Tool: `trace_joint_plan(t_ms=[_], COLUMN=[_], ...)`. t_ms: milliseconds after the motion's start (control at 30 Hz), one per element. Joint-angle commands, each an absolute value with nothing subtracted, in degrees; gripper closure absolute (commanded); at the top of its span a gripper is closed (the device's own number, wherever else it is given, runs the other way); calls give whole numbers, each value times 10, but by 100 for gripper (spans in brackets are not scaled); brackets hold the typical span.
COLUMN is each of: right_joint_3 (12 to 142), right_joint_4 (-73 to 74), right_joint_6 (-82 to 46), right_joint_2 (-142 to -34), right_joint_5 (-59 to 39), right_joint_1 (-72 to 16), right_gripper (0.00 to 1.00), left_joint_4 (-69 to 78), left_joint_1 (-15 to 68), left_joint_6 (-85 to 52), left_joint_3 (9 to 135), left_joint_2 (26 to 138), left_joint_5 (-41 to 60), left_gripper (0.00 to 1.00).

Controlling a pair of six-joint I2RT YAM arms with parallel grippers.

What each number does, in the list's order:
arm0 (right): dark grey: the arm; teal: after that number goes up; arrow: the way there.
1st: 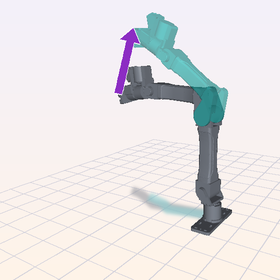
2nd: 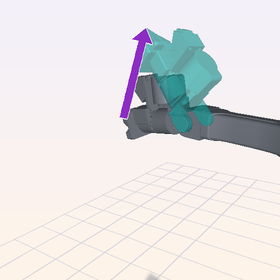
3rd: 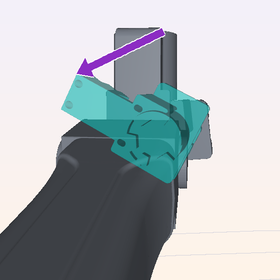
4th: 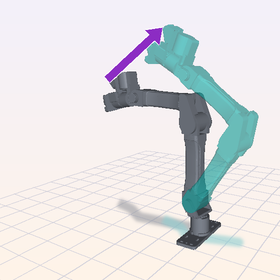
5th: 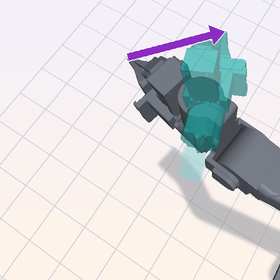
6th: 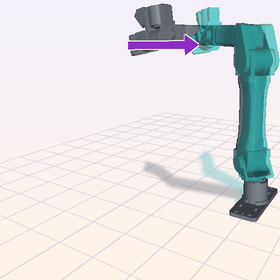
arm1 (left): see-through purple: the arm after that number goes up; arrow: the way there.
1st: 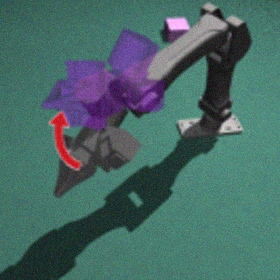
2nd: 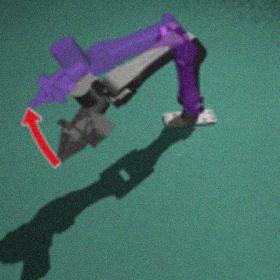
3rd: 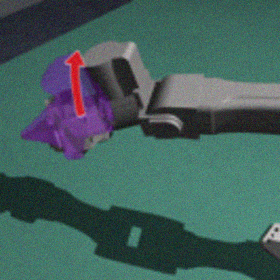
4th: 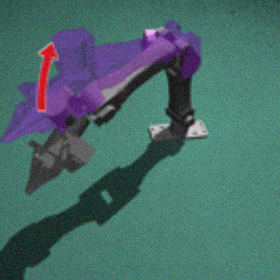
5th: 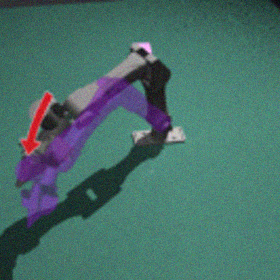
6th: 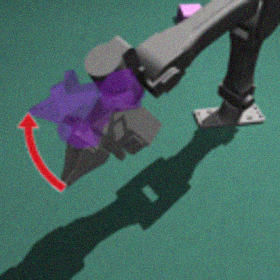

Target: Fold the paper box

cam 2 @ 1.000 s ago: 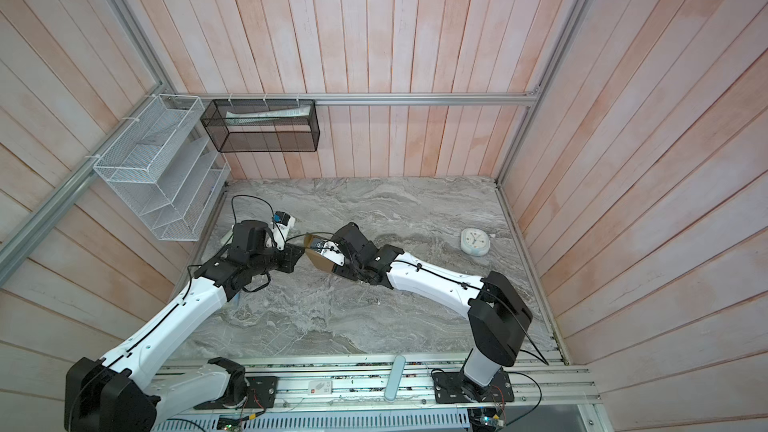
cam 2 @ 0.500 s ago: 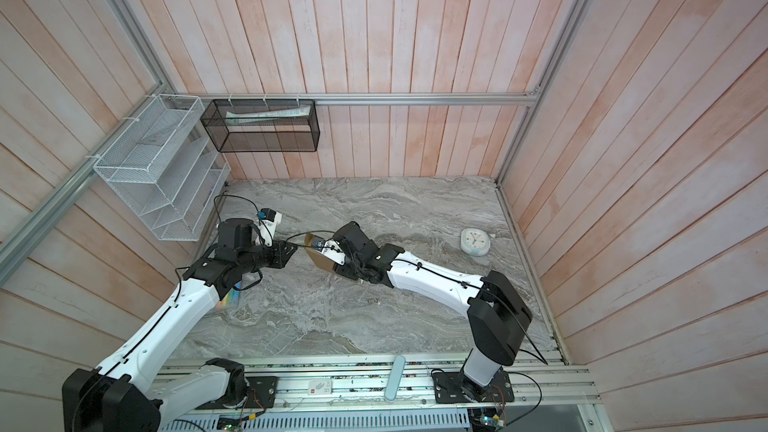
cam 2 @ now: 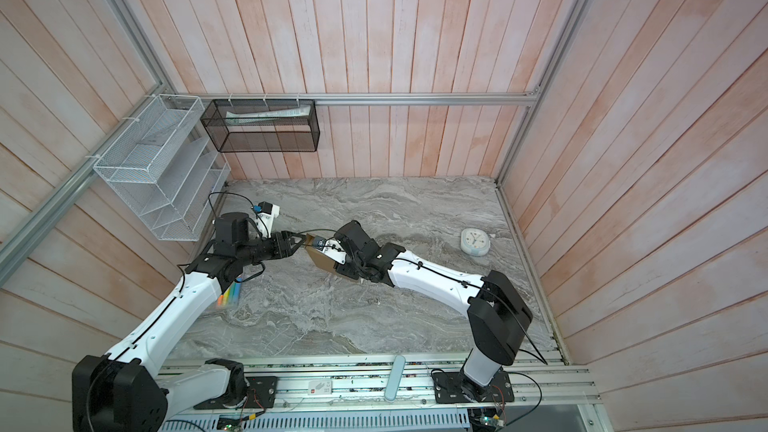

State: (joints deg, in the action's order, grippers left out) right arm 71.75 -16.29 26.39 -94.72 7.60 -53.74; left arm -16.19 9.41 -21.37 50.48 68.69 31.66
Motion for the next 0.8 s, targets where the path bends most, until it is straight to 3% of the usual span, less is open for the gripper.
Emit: trace_joint_plan(t_ms=[0,533,767], right_joint_3=[723,733,736], right_joint_4=[-171,-174,-175], right_joint_6=[258,258,258], right_joint_2=[-958,-965,-967], right_joint_5=[69,68,70], right_joint_1=[-533,-533,-533], right_gripper=[51,52,52], left_joint_4=[-104,-29,-20], left_joint_1=[86,76,76], left_joint_6=[-260,-312,-313], left_joint_3=[517,530,524], left_joint_2=[709,809,828], left_joint_5=[359,389,395], left_gripper=[41,41,49])
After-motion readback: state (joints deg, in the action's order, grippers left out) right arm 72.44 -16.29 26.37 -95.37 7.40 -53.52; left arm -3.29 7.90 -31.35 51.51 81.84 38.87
